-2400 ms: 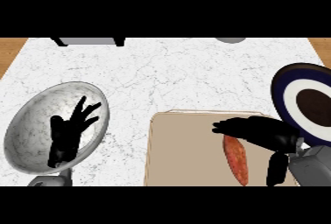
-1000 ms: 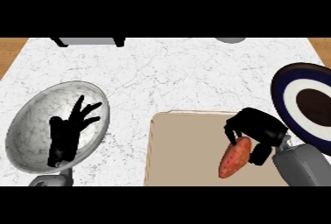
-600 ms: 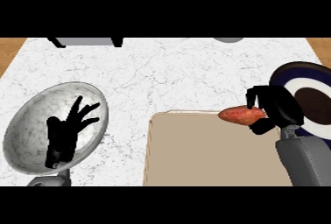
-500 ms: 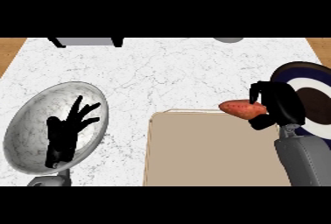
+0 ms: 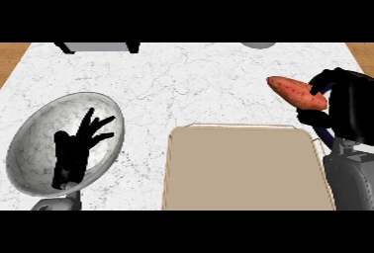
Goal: Pick the sweet potato from the tray and place it in the plate
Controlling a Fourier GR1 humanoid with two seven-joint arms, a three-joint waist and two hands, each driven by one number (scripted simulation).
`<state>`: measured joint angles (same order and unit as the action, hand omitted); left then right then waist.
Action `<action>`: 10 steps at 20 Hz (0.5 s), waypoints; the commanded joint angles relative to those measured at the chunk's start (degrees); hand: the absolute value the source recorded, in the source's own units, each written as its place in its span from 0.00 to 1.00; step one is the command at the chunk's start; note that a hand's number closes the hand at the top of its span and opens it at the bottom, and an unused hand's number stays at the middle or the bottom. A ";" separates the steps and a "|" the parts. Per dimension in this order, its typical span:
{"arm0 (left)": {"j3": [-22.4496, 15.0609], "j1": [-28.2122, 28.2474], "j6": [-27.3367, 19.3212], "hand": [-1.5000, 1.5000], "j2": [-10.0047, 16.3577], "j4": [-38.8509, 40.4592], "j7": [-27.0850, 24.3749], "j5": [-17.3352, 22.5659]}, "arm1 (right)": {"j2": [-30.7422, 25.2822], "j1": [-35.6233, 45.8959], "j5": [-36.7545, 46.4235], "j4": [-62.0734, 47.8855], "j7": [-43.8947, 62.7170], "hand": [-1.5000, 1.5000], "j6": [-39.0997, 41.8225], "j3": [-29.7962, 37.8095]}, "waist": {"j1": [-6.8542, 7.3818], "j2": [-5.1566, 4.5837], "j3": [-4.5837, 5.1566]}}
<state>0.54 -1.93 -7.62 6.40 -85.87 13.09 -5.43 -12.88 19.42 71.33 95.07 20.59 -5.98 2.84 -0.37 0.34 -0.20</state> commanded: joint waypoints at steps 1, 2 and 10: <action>-1.23 0.59 -0.07 0.50 -1.12 0.39 0.91 -0.67 | -1.05 -1.70 -0.16 0.65 1.30 1.00 -4.23 5.04 | 0.24 -0.31 0.19; -0.86 2.43 0.84 0.50 -0.86 -0.52 -0.86 0.17 | -1.07 4.53 1.31 0.05 5.99 1.00 1.45 5.01 | 0.61 -0.30 0.22; -1.98 2.03 -1.18 0.50 -2.59 -1.51 0.81 -2.37 | -6.25 2.60 -6.40 -10.05 -1.20 1.00 -5.08 14.46 | 0.68 -0.42 0.17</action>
<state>-0.14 -0.63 -7.65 5.22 -87.33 12.54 -6.60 -16.48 20.32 67.97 92.24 22.23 -8.38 12.70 0.09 0.19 -0.20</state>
